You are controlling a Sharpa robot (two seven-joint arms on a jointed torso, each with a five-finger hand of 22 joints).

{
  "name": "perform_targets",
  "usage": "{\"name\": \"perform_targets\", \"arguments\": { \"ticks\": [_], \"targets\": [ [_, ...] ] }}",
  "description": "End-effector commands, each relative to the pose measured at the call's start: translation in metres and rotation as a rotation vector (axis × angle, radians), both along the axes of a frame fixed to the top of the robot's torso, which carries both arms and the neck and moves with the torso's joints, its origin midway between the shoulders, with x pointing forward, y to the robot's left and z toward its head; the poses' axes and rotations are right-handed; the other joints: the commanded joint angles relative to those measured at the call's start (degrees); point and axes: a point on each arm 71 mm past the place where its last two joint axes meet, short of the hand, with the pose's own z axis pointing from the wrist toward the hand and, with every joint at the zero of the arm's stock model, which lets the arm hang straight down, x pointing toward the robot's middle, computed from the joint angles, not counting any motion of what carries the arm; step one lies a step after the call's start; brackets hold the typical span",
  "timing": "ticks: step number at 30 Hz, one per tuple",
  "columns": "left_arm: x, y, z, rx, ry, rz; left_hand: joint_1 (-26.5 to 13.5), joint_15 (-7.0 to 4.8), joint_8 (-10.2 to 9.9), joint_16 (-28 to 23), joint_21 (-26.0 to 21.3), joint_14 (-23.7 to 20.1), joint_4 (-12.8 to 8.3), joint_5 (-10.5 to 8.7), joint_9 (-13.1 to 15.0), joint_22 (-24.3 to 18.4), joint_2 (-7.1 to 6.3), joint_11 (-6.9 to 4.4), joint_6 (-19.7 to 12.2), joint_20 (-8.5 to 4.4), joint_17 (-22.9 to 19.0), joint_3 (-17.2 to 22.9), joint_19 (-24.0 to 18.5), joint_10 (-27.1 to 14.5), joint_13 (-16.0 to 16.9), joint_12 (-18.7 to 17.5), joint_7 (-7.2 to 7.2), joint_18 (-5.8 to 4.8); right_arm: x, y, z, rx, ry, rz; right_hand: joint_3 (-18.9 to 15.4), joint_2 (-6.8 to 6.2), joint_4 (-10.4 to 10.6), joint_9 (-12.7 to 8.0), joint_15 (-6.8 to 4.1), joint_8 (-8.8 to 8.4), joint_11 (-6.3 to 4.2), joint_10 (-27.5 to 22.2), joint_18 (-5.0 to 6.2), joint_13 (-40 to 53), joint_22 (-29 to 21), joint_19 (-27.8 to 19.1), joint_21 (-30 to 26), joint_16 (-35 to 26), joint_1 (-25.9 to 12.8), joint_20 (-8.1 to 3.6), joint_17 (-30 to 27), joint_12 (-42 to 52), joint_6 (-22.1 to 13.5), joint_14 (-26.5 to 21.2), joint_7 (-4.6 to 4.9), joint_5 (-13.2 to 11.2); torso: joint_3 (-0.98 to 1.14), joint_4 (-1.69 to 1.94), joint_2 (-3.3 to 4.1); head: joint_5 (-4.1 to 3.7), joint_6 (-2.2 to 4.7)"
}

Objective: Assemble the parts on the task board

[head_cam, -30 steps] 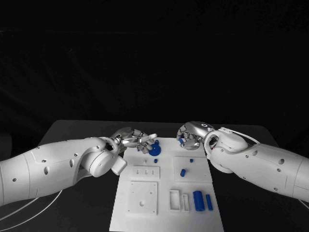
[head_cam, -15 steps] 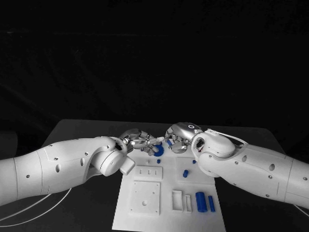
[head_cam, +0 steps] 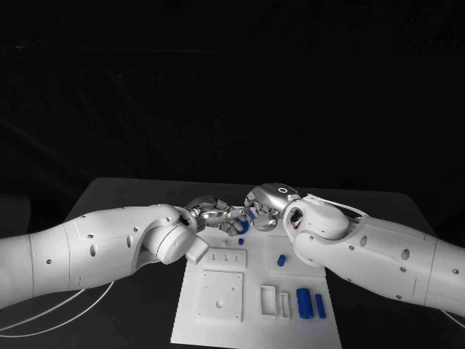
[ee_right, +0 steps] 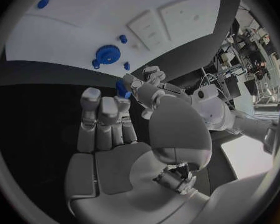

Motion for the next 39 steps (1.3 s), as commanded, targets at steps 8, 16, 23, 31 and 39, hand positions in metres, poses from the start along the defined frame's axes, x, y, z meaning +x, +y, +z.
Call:
{"name": "perform_targets", "arguments": {
  "ticks": [8, 16, 23, 31, 39],
  "targets": [
    [-0.006, 0.0, -0.001, -0.078, 0.078, -0.038, -7.45, 1.03, -0.11, 0.91, -1.45, -4.01, -0.26, 9.53, 2.95, 0.27, -1.08, 1.11, -2.7, 1.2, 0.54, 8.19, -4.46, -5.58, 2.81, 3.69, 0.86, -1.75, 0.002, -0.003, -0.001, -0.032, -0.005, -0.01, 0.41, -0.48, 0.06, 0.63, -0.21, 0.34, 0.04, 0.54, 1.68, -0.09, 0.38, 0.28, 0.21, -0.33, -0.14, 0.05, 0.02, -0.35, 2.72, 0.24, 2.05, -0.29, -0.01, -0.12, 0.0, -0.09, 0.05],
    [-0.009, -0.005, -0.003, -0.055, 0.102, -0.062, -12.18, 1.1, 0.9, 2.27, -0.8, -4.45, 0.04, -18.7, 5.58, 1.0, -9.09, 0.96, -2.47, 1.23, 0.62, 15.35, -4.4, -7.07, 4.44, 6.92, 0.54, -1.61, 0.001, -0.001, -0.001, -0.031, -0.007, -0.009, 0.46, -0.51, 0.05, 0.63, -0.22, 0.34, 0.03, 0.57, 1.68, -0.11, 0.38, 0.31, 0.21, -0.33, -0.13, 0.07, 0.02, -0.37, 2.74, 0.26, 2.04, -0.3, -0.01, 0.02, -0.04, -0.29, 0.09],
    [-0.007, -0.003, -0.005, -0.024, 0.108, -0.022, -14.01, 1.03, 1.31, 3.55, -0.5, -4.69, -0.13, -17.83, 7.09, 1.44, -9.17, 0.86, -2.4, 1.12, 1.03, 17.03, -4.63, -7.73, 5.31, 8.75, 0.42, -1.75, 0.0, 0.001, -0.001, -0.03, -0.011, -0.005, 0.53, -0.53, 0.04, 0.63, -0.23, 0.33, 0.03, 0.6, 1.68, -0.12, 0.37, 0.36, 0.22, -0.33, -0.1, 0.08, 0.02, -0.38, 2.77, 0.29, 2.03, -0.3, 0.02, 0.01, -0.02, -0.25, 0.12],
    [-0.007, -0.006, -0.004, -0.022, 0.103, -0.01, -13.79, 1.1, 1.45, 4.52, -0.29, -5.55, -0.47, -18.88, 8.21, 1.93, -8.41, 0.93, -2.41, 1.16, 1.33, 17.82, -5.28, -8.82, 5.88, 10.04, 0.3, -1.9, -0.004, 0.005, 0.001, -0.026, -0.013, 0.007, 0.6, -0.55, 0.05, 0.63, -0.23, 0.33, 0.02, 0.65, 1.68, -0.14, 0.36, 0.4, 0.22, -0.33, -0.1, 0.1, 0.02, -0.4, 2.81, 0.32, 2.03, -0.3, 0.01, -0.03, 0.0, -0.21, 0.0],
    [-0.006, -0.006, -0.004, -0.028, 0.107, 0.008, -15.35, 1.31, 0.8, 5.32, -0.42, -6.66, -1.18, -8.76, 9.16, 2.33, -4.16, 1.19, -2.46, 1.33, 0.95, 14.64, -6.31, -10.38, 5.93, 11.24, 0.28, -1.95, -0.01, 0.009, 0.002, -0.027, -0.012, 0.025, 0.64, -0.57, 0.06, 0.63, -0.24, 0.32, 0.01, 0.68, 1.68, -0.15, 0.35, 0.44, 0.23, -0.33, -0.1, 0.11, 0.01, -0.41, 2.82, 0.34, 2.02, -0.3, 0.02, -0.05, 0.0, -0.08, -0.21]
  ]
}}
